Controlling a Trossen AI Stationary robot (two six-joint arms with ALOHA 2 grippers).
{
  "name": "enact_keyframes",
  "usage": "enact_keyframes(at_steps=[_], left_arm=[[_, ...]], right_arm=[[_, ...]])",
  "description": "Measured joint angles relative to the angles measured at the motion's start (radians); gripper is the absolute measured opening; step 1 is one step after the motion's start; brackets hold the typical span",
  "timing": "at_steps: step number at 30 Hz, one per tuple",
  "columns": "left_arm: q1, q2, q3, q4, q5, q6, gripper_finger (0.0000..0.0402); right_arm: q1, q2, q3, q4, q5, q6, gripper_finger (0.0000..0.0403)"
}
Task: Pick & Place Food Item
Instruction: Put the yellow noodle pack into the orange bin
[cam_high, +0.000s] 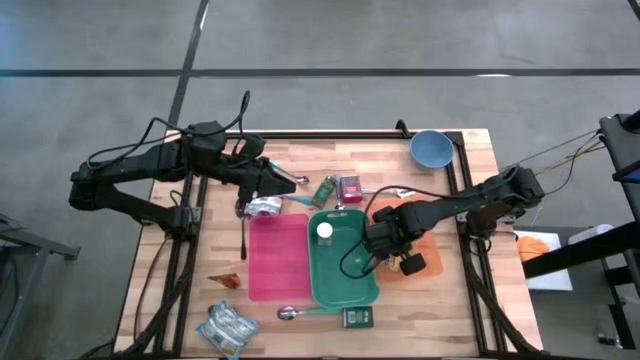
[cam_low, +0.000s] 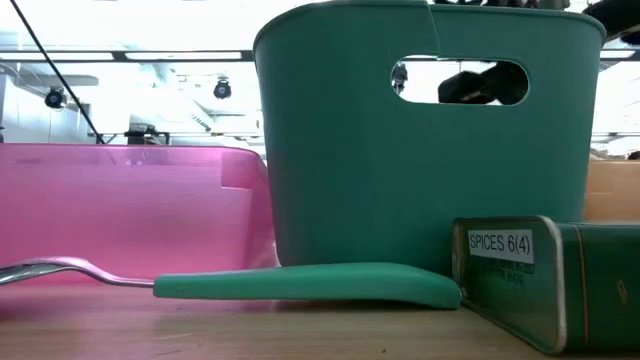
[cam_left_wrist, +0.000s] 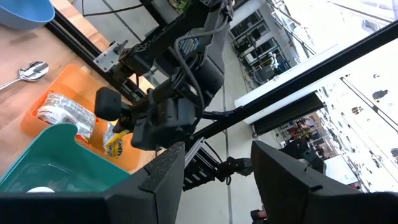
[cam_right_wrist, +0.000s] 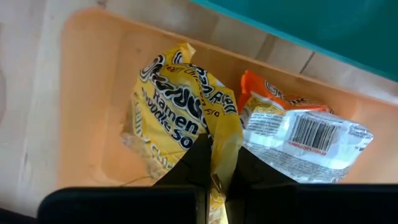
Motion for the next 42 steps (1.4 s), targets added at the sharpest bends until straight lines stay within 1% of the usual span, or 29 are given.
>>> enact_keyframes(at_steps=[5,12,23,29,33,36,40,42], left_arm=[[0.000,0.000,0.000,0.000,-0.003,0.009,0.0186],[0.000,0.000,0.000,0.000,-0.003,0.017,0.0186],[0.000,0.000,0.000,0.000,-0.002,0.020,0.0186],[0.000,0.000,0.000,0.000,-0.002,0.023,0.0186],[0.000,0.000,0.000,0.000,-0.002,0.023,0.0186],[0.000,0.000,0.000,0.000,-0.002,0.023,0.0186],[0.000,0.000,0.000,0.000,-0.002,0.022,0.0186],[0.000,0.000,0.000,0.000,-0.002,0.022,0.0186]], right_arm=[[-0.008,0.021,-0.002,0.034,-0.002,-0.033,0.0013],[-0.009,0.019,-0.006,0.104,-0.002,-0.043,0.0013],[-0.009,0.031,-0.051,0.133,-0.002,-0.016,0.0013],[-0.009,0.031,-0.068,0.156,0.025,0.029,0.0013],[-0.008,0.031,-0.068,0.174,0.031,0.030,0.0015],[-0.008,0.031,-0.068,0.181,0.033,0.028,0.0040],[-0.008,0.031,-0.068,0.190,0.040,0.027,0.0103],[-0.008,0.031,-0.068,0.190,0.060,0.024,0.0135]])
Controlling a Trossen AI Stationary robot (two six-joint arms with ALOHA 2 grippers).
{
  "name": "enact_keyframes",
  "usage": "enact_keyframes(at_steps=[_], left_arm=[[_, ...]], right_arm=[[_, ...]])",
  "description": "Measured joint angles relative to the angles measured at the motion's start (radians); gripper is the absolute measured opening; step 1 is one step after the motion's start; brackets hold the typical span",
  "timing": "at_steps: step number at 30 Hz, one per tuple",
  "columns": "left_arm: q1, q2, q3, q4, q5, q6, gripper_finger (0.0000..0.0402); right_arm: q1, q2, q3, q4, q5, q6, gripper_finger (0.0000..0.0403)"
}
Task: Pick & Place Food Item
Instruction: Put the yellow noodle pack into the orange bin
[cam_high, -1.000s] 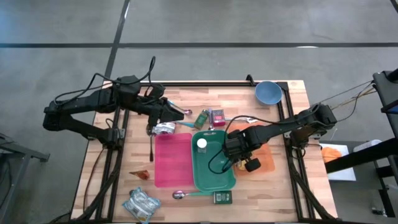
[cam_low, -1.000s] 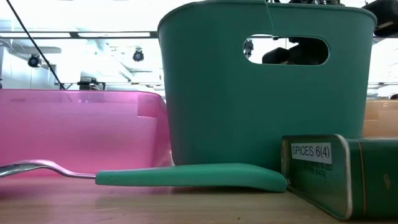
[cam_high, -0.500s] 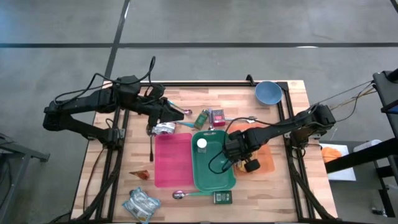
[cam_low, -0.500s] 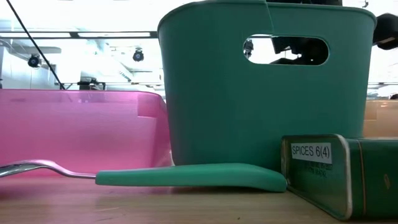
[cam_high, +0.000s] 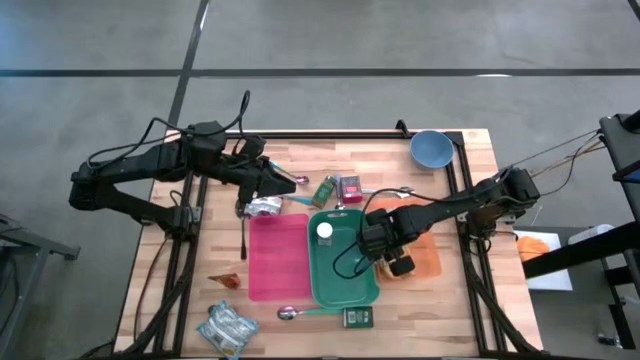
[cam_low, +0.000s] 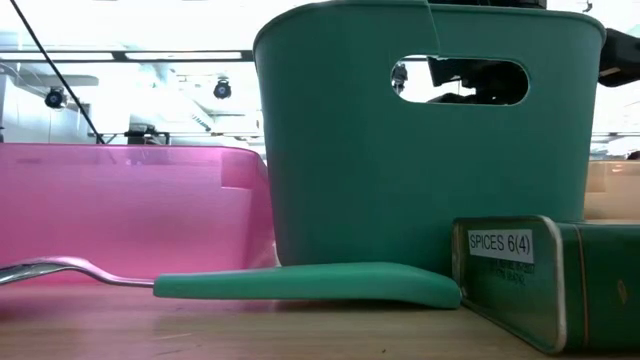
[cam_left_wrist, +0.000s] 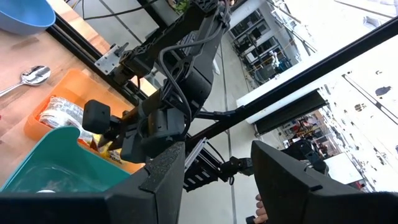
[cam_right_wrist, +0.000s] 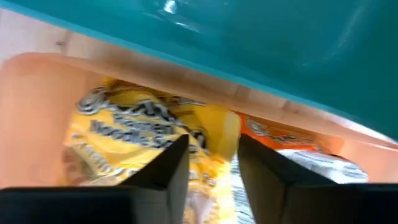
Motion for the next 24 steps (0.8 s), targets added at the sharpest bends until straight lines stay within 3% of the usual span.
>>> enact_keyframes(at_steps=[5,11,15,24], left_arm=[[0.000,0.000,0.000,0.000,0.000,0.000,0.0186],[0.000,0.000,0.000,0.000,0.000,0.000,0.0186],[0.000,0.000,0.000,0.000,0.000,-0.003,0.0186],[0.000,0.000,0.000,0.000,0.000,-0.003,0.0186]], right_arm=[[-0.001,0.000,0.000,0.001,0.048,-0.002,0.0196],[0.000,0.000,0.000,0.006,0.048,0.001,0.0232],[0.001,-0.002,0.001,0.005,0.103,0.065,0.0239],[0.018,-0.067,0.011,-0.042,0.096,0.188,0.0233]])
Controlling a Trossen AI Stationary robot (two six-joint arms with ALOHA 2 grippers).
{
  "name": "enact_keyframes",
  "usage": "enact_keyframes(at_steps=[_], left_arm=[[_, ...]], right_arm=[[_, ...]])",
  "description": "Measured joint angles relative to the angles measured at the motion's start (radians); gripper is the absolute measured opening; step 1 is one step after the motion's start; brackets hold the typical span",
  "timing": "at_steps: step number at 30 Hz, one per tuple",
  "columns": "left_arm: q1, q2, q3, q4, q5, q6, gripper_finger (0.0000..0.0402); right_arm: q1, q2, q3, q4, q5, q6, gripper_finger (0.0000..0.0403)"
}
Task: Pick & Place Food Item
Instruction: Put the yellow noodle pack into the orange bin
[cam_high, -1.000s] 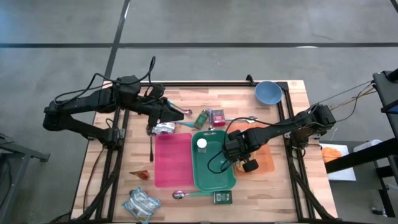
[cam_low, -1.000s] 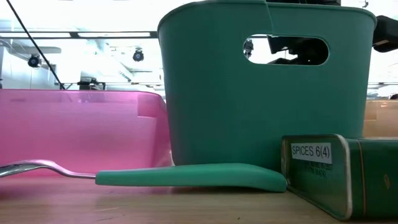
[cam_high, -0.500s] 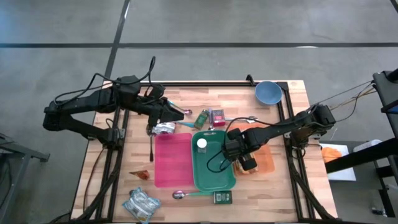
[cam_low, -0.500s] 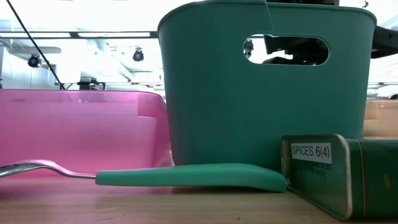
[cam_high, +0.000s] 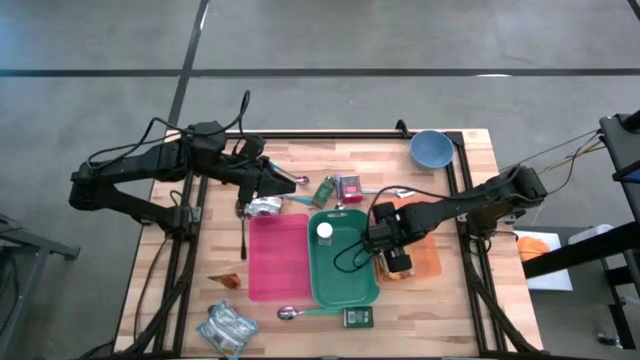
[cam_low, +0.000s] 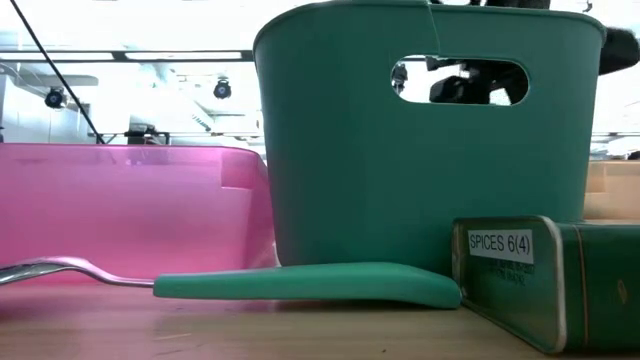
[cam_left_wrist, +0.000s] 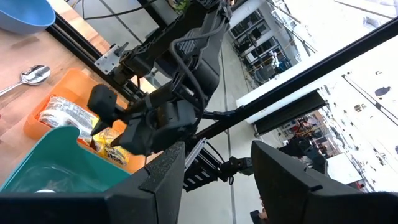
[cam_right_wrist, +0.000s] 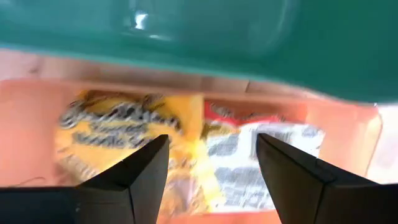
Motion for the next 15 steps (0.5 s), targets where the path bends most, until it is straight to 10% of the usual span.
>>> enact_keyframes(at_steps=[15], left_arm=[[0.000,0.000,0.000,0.000,0.000,0.003,0.0186]], right_arm=[[0.057,-0.029,-0.096,0.119,-0.133,0.120,0.0016]])
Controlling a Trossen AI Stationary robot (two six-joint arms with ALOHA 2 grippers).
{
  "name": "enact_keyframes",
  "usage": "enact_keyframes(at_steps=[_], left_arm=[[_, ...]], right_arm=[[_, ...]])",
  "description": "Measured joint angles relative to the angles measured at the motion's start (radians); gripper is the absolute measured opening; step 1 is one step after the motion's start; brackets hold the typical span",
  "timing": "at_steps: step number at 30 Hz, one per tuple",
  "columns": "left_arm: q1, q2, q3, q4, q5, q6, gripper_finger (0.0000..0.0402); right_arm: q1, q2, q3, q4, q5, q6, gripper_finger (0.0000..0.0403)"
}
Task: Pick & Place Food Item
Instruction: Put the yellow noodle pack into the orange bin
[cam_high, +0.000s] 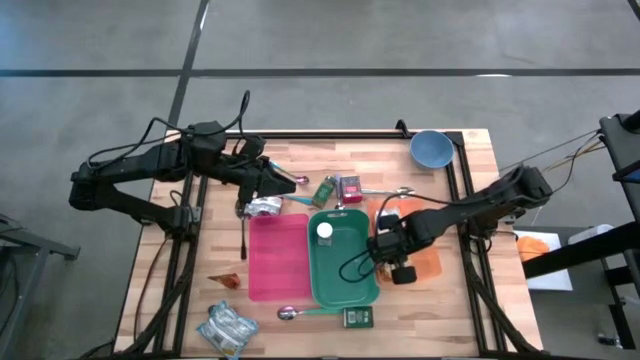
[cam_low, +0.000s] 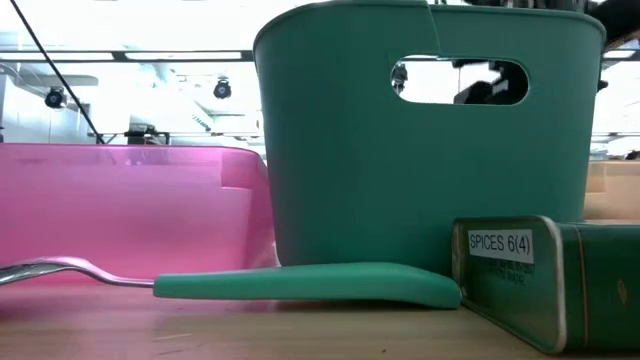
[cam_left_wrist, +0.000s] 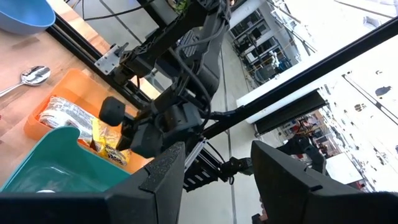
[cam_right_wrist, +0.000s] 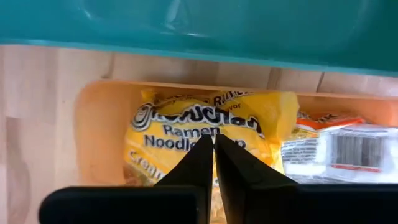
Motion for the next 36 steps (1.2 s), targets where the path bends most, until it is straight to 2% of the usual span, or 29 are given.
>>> enact_keyframes(at_steps=[7,14,26,36], left_arm=[[0.000,0.000,0.000,-0.010,0.000,-0.005,0.0186],[0.000,0.000,0.000,-0.025,0.000,-0.007,0.0186],[0.000,0.000,0.000,-0.032,-0.008,-0.006,0.0186],[-0.001,0.000,0.000,-0.052,-0.008,-0.007,0.0186]], right_arm=[[-0.001,0.003,-0.045,0.026,0.001,0.016,0.0009],[-0.002,0.003,-0.082,0.128,0.002,0.042,0.0008],[-0.015,0.003,-0.131,0.157,0.004,0.051,0.0008],[-0.014,-0.044,-0.047,0.130,-0.003,0.113,0.0008]])
